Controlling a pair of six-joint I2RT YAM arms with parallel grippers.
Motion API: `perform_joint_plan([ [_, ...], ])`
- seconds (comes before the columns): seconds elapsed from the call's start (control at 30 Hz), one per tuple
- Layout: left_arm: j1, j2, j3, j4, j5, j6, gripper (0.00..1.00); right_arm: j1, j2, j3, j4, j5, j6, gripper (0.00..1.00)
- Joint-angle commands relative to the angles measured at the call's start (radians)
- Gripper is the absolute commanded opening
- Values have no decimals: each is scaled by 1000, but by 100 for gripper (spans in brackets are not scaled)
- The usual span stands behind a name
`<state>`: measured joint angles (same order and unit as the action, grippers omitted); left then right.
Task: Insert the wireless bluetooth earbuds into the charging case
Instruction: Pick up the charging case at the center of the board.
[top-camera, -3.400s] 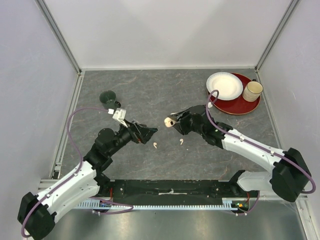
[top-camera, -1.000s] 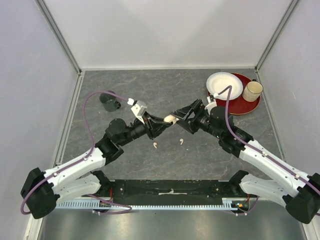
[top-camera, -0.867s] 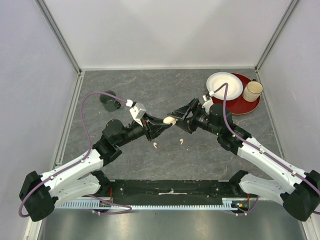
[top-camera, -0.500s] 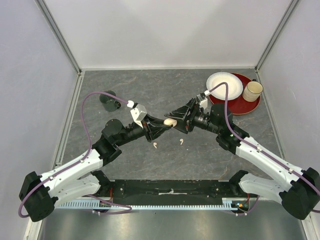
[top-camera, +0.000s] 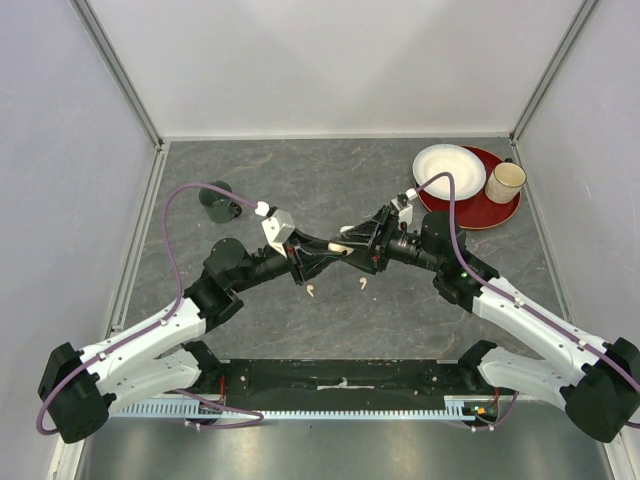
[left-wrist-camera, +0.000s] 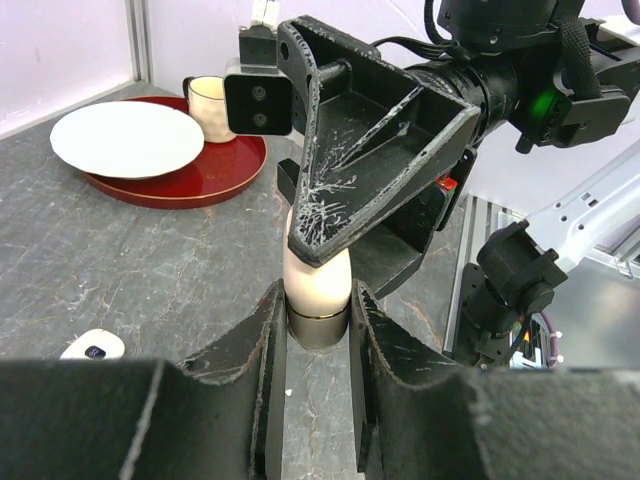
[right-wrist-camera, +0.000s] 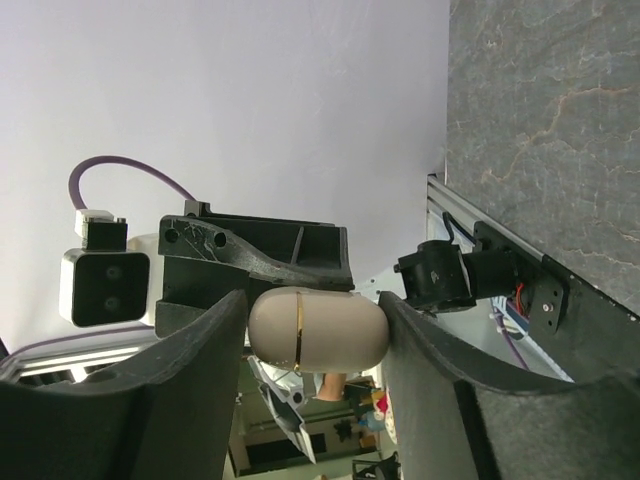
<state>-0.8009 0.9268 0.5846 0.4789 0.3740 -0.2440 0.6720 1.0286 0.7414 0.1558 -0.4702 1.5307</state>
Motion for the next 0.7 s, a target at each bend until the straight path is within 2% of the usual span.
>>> perform_joint_plan([
  [0.0,0,10,40,-13,22,55,2,5,-33,-8,42,-27,57,60],
  [0.17,0,6,37,-25,22,60,2,6,-45,-16,31,-15,62,60],
  [0.33,0,-2,37,-25,2,48,5,5,-55,-28,34,4,77,28],
  [0.5,0,6,20,36,-27,6,26,5,-56,-34,53,7,104,10],
  [0.67,0,38,-2,128,-32,-35,42,6,-55,-50,119,8,172,2],
])
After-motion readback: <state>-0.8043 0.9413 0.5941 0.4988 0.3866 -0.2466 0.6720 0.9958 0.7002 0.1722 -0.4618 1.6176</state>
